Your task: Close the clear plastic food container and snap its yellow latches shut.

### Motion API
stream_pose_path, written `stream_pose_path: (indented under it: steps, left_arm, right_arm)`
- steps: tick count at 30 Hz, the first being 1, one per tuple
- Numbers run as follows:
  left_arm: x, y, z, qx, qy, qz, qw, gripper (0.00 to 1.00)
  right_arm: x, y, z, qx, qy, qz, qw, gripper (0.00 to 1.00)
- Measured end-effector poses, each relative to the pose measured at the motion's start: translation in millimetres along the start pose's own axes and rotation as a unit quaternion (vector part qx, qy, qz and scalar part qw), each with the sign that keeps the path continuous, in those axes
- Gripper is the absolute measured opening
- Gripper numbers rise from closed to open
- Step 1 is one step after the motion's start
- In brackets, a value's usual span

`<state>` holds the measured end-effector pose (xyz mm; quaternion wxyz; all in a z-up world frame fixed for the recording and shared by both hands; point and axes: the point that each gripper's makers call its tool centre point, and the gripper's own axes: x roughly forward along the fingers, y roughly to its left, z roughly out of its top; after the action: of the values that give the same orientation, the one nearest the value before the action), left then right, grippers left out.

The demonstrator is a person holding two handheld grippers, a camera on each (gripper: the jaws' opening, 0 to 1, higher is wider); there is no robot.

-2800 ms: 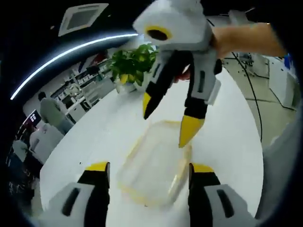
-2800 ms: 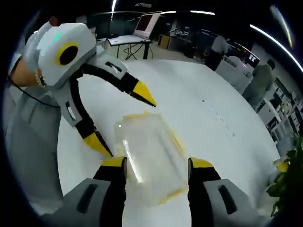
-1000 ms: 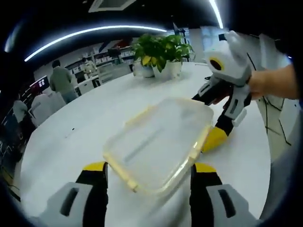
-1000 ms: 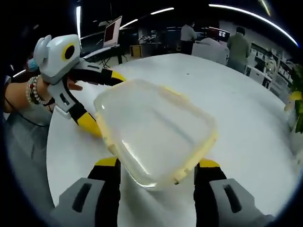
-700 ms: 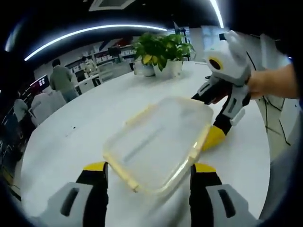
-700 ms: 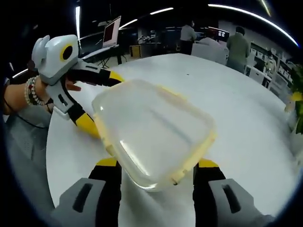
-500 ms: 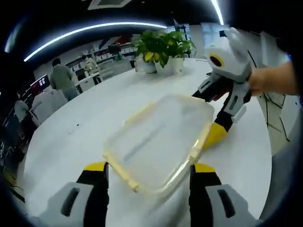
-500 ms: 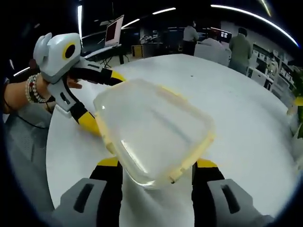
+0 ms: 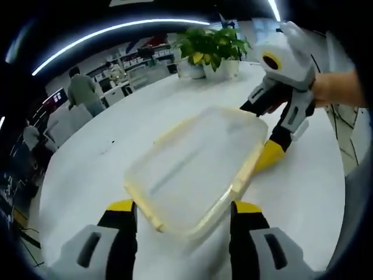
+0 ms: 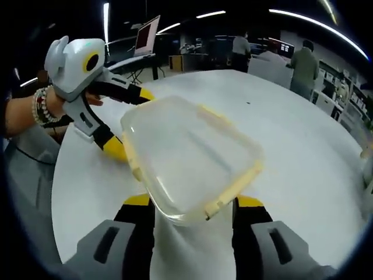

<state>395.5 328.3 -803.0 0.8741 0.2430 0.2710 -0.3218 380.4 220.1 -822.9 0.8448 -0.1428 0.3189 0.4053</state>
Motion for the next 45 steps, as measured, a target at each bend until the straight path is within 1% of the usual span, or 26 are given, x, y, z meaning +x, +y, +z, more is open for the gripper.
stream_pose_path:
  steps: [3,8,12,17,19,25,35,45]
  left_arm:
    - [3,10.6,-1.8,0.000,0.001,0.003,1.0000,0.59]
    - [7,22.9,-3.8,-0.002,0.002,0.010,0.9999,0.60]
    - [10,28.9,-0.9,-0.003,0.000,0.011,0.9999,0.60]
    - [16,35.0,2.1,-0.001,0.005,0.013,0.9999,0.60]
    - [19,41.1,2.5,0.000,0.005,0.012,0.9999,0.60]
    - [26,47.3,5.8,0.004,0.004,0.017,0.9998,0.60]
    - [36,61.0,9.1,0.006,0.003,0.019,0.9998,0.60]
    - [41,69.3,9.9,0.006,0.005,0.022,0.9997,0.61]
  right_arm:
    - [7,-3,6.1,0.001,-0.004,0.001,1.0000,0.49]
    - [17,-6,13.9,0.009,-0.015,-0.003,0.9998,0.49]
    - [24,-11,19.9,0.012,-0.017,-0.001,0.9998,0.49]
    - [30,-19,25.1,0.014,-0.018,-0.002,0.9997,0.49]
    - [31,-21,26.3,0.014,-0.019,-0.002,0.9997,0.49]
    - [38,-31,32.0,0.014,-0.020,-0.003,0.9997,0.49]
    - [49,-43,41.8,0.020,-0.029,-0.003,0.9994,0.49]
    - [55,-48,45.7,0.022,-0.032,-0.005,0.9992,0.49]
